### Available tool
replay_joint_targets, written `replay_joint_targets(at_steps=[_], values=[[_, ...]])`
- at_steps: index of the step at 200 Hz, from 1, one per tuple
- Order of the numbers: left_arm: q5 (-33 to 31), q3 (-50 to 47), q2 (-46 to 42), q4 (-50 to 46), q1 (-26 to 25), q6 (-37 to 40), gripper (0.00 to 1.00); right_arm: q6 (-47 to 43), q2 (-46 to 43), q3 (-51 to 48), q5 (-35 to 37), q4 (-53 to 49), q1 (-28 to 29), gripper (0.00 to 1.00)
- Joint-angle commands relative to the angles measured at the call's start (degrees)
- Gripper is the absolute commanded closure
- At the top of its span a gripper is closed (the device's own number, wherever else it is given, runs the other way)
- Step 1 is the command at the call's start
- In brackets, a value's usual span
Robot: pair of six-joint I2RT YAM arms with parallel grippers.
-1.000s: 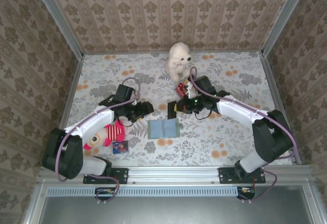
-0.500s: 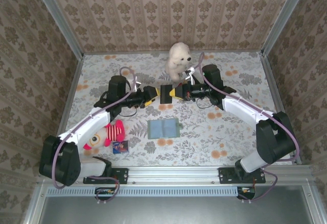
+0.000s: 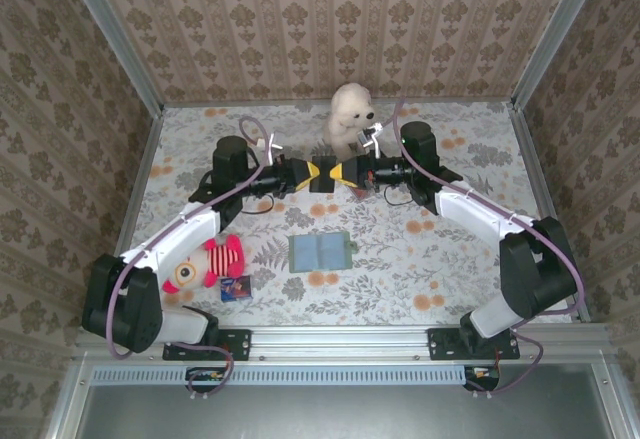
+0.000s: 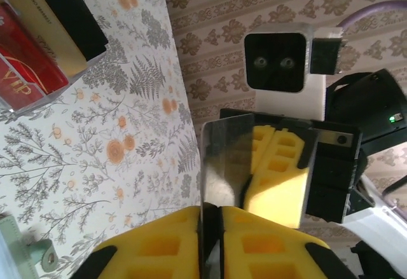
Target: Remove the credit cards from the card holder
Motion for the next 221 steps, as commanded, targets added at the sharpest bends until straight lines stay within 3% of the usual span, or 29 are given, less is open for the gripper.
replay_joint_targets(at_steps=[1,18,41,94,120,150,165,179,221], values=[[0.99,1.15,0.08,2.03,-0.37,-1.04,0.95,1.19,0.64,-0.53,-1.41,3.24,0.50,0.95],[-1.51,0.43,-0.59,3.70,-0.40,-3.42,1.00,2.67,-0.14,-2.10,2.29,4.81,0.92,0.79],[-4.68,0.21,-1.71,3.34,-0.40,-4.94,1.00,7.42,-0.73,-4.48,8.08,10.42,2.66,0.72],[-7.57,-1.20,-2.58,3.52,-0.38,-7.12,1.00,23.14,1.97,-11.41,16.42,31.16,3.88,0.78],[-7.01,-1.79,-2.13,5.57,-0.43,-8.72,1.00,26.03,3.50,-11.46,16.16,34.95,4.72,0.81],[-7.00,-1.82,-2.13,3.52,0.01,-8.27,1.00,24.71,3.17,-11.14,16.35,33.16,4.65,0.93],[-7.03,-1.90,-2.39,1.15,0.62,-8.29,0.81,21.76,2.77,-10.04,15.82,28.55,4.22,1.00],[-7.45,-1.46,-2.98,-3.11,1.14,-6.88,0.62,16.44,1.75,-8.39,15.92,20.81,3.72,1.00],[-15.72,1.63,-5.91,-25.46,2.79,4.60,0.21,-10.96,-2.10,1.18,21.57,-15.36,0.53,1.00]])
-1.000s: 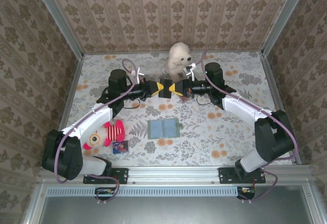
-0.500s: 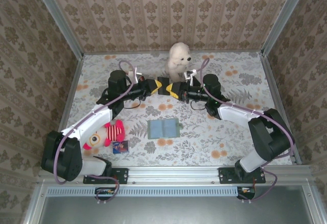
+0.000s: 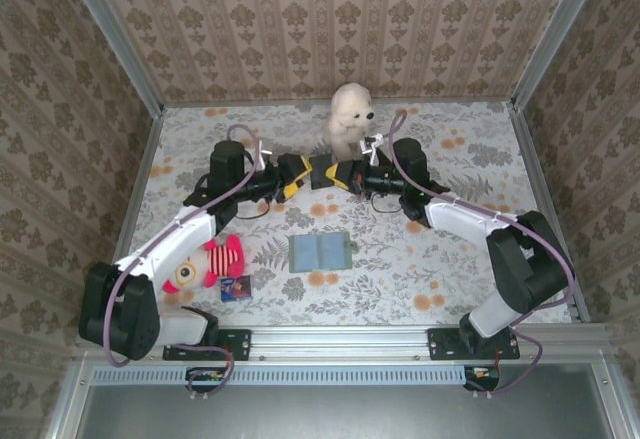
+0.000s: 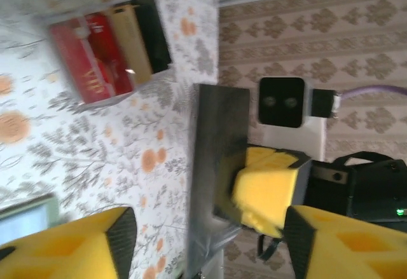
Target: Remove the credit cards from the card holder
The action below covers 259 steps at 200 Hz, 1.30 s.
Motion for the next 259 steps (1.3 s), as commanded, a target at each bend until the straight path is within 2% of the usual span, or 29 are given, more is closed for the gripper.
replay_joint_targets(at_steps=[1,21,43,61,86,105,134,181,259], values=[[-5.81,2.52,-3.16,-14.57,1.00,8.11,0.20,-21.40,-3.85,6.80,5.57,-25.19,-2.24,1.00],[-6.93,1.28,-4.85,-16.53,1.92,9.58,0.11,-33.33,-4.22,10.92,11.46,-38.78,-4.87,1.00],[-8.21,0.32,-6.12,-19.47,2.76,11.48,0.04,-42.84,-4.39,13.86,20.56,-47.18,-7.40,1.00],[-9.01,0.00,-6.47,-21.74,3.28,13.29,0.00,-49.00,-3.79,15.91,26.54,-49.75,-9.06,1.00],[-9.46,-0.50,-6.39,-23.20,3.48,14.50,0.00,-56.32,-1.49,19.13,31.15,-50.93,-10.50,1.00],[-9.52,-0.83,-6.07,-23.87,3.66,14.83,0.00,-60.89,1.07,22.20,32.28,-51.81,-11.24,1.00],[-9.91,-1.01,-5.71,-24.98,3.82,15.43,0.00,-66.94,6.29,27.27,29.37,-53.41,-11.44,1.00],[-10.04,-0.74,-5.51,-26.59,4.06,16.49,0.00,-71.36,14.07,32.40,32.26,-54.24,-11.46,1.00],[-10.74,-1.05,-5.00,-27.02,4.17,16.67,0.00,-76.97,20.99,36.91,32.44,-57.15,-11.53,1.00]])
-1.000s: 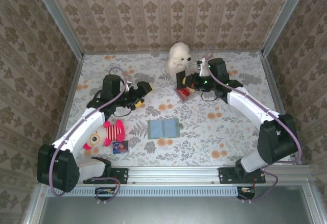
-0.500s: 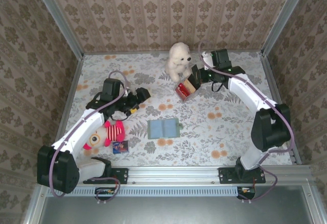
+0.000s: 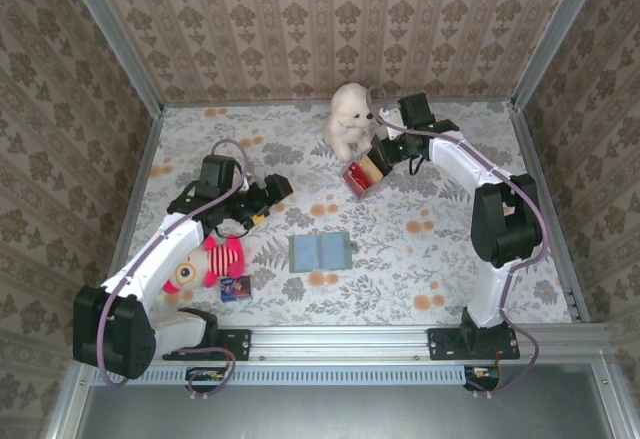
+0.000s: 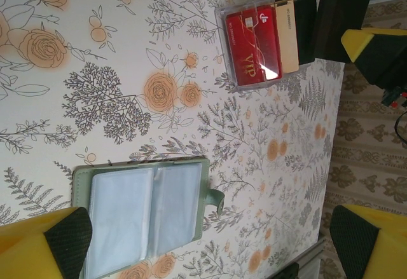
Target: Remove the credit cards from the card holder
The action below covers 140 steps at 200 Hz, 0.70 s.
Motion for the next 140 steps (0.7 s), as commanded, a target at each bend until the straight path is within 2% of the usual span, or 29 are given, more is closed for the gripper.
replay_joint_targets(at_steps=[1,22,140], values=[[-0.67,-0.48,0.42,-1.64,0.39,1.33,0.00,-3.16,1.87,2.09,0.60,-2.44,-0.18,1.00],[-0.63,-0.50,0.71,-1.47,0.39,1.34,0.00,-3.66,2.85,3.45,0.60,-2.52,-0.25,1.00],[-0.40,-1.26,0.64,-0.67,0.39,1.20,0.00,-4.86,2.96,5.88,2.18,-6.96,-0.12,0.82]])
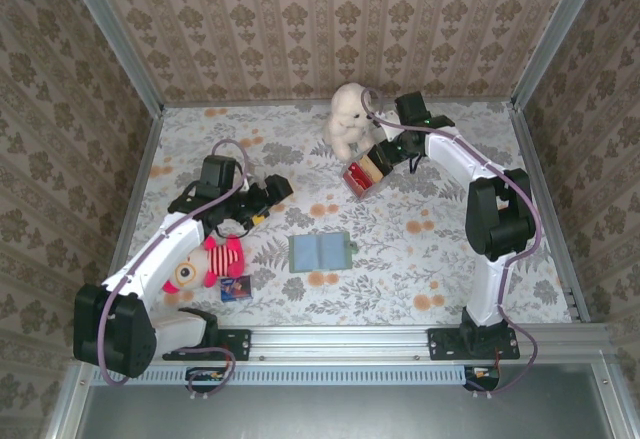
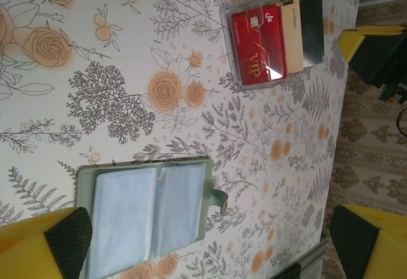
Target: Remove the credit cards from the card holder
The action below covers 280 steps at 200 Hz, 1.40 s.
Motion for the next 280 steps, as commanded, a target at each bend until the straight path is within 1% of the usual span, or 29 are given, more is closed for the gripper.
replay_joint_targets(at_steps=[1,19,35,47,57,75,95,110,127,131,136,161,186,201,238,259,280], values=[[-0.18,-0.96,0.24,-0.66,0.35,1.18,0.00,-1.07,-0.23,1.77,0.91,-2.31,-0.10,0.82],[-0.16,-1.30,0.26,-0.49,0.35,1.18,0.00,0.12,-1.75,1.73,0.84,-2.43,-0.08,0.80],[-0.10,-1.68,0.24,-0.33,0.35,1.32,0.00,3.06,-3.57,1.54,0.65,-2.75,-0.06,0.76],[0.69,-1.93,0.33,0.01,0.10,1.97,0.01,6.48,-4.95,1.54,0.52,-3.96,-0.13,0.70],[0.70,-1.69,0.33,-0.69,-0.31,3.03,0.02,9.11,-6.26,1.07,-0.54,-5.00,0.05,0.67],[-1.72,-0.79,0.46,-3.83,-1.53,5.00,0.03,12.76,-10.31,-2.99,-1.55,-4.06,1.14,0.63],[-3.61,-0.35,1.55,-6.10,-2.84,5.76,0.07,17.51,-15.44,-8.43,-1.64,-3.23,3.49,0.61],[-5.13,-0.24,2.72,-7.21,-4.43,5.33,0.11,22.60,-19.55,-13.02,-2.15,-2.05,5.65,0.60],[-6.52,-0.48,4.37,-7.46,-6.04,4.23,0.18,29.55,-23.93,-19.58,-2.88,1.08,8.83,0.59],[-6.80,-0.53,4.76,-7.42,-7.73,4.03,0.21,31.25,-24.91,-21.30,-3.20,1.50,9.84,0.59],[-7.11,-0.65,5.45,-7.31,-8.54,3.90,0.25,33.12,-25.89,-23.38,-3.52,3.56,11.05,0.59],[-8.46,0.10,8.87,-8.99,-10.76,4.36,0.42,41.93,-28.79,-30.70,-3.75,7.93,17.04,0.60],[-8.80,0.07,11.51,-8.52,-12.20,4.45,0.48,48.07,-28.29,-33.68,-2.75,9.98,21.59,0.61],[-8.80,0.30,13.65,-8.54,-12.70,4.73,0.54,50.08,-26.79,-34.35,-2.70,11.24,23.70,0.61],[-8.35,1.06,18.24,-7.14,-13.93,4.80,0.64,53.81,-21.35,-33.23,-2.87,12.75,26.59,0.65],[-8.68,1.94,20.19,-7.50,-14.32,5.28,0.65,54.92,-18.35,-32.10,-2.43,12.43,27.02,0.65],[-9.31,2.65,21.62,-8.34,-14.42,5.90,0.63,55.01,-15.88,-31.07,-2.43,11.71,27.05,0.65]])
